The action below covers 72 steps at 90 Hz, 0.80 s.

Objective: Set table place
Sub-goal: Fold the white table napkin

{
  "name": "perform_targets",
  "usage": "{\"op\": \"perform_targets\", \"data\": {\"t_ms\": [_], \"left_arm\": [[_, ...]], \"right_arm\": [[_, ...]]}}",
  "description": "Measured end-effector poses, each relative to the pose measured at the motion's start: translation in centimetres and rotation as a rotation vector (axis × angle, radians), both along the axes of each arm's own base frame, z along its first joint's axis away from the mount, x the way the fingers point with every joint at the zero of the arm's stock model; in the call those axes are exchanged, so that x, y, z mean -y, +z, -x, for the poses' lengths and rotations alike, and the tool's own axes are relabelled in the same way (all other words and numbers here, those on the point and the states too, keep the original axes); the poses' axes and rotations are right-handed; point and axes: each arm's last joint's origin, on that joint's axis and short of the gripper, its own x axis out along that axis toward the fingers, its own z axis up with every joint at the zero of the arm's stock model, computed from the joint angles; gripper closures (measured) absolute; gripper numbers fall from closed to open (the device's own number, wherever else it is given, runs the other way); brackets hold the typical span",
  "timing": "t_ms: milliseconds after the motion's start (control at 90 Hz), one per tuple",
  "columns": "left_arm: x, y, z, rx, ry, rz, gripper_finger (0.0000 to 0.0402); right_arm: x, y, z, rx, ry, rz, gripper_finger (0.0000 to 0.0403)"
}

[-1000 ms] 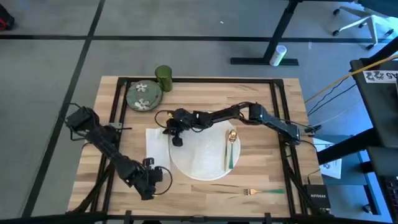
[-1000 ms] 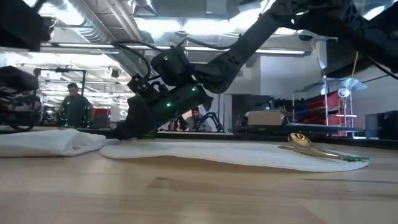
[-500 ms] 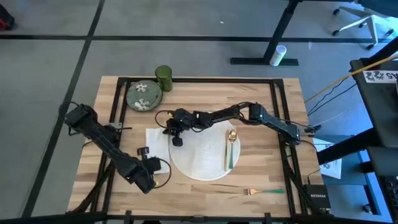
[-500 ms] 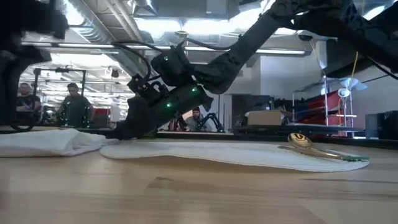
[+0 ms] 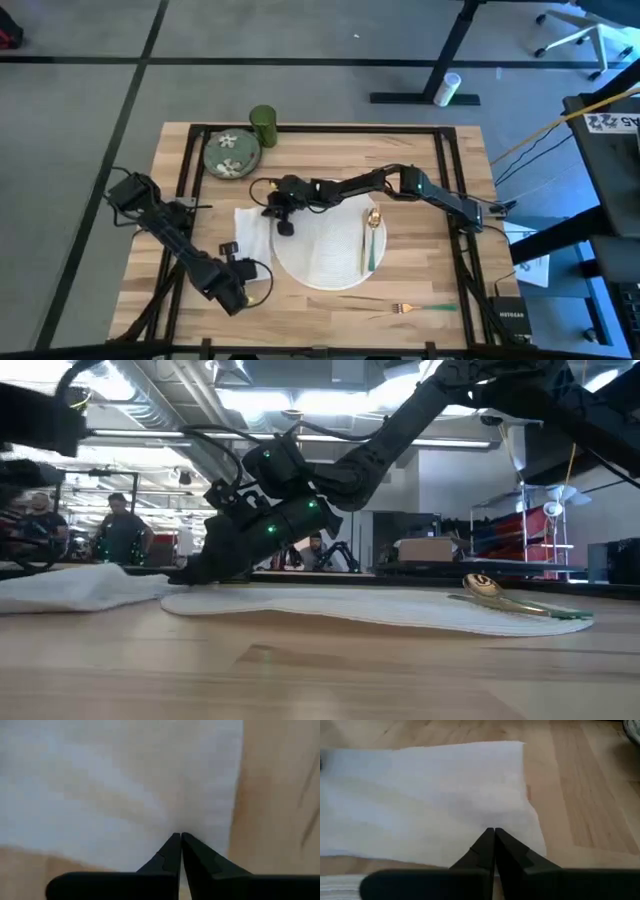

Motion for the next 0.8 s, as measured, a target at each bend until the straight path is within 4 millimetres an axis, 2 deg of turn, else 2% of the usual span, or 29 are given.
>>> {"op": "perform_targets", "data": {"t_ms": [100,267,444,800], "left_arm": [[-0.6,1.6,-0.5,0.043,0.004,-0.019,0.0401],[-0.7,2.2,-2.3,0.128,-0.044,0.018,0.0401],[-0.8,1.4,-3.7,0.207,-0.083,0.061,0.0401],[-1.3,-0.5,-3.1,0.221,-0.046,0.113,0.0401]], "right_arm": [[0.1,0.0,0.0,0.001,-0.003,0.005,0.0403],[0.1,0.0,0.0,0.002,-0.003,0.005,0.0403],[0.1,0.0,0.0,0.002,-0.002,0.005,0.0403],[0.1,0.0,0.0,0.004,0.001,0.012,0.0403]]}}
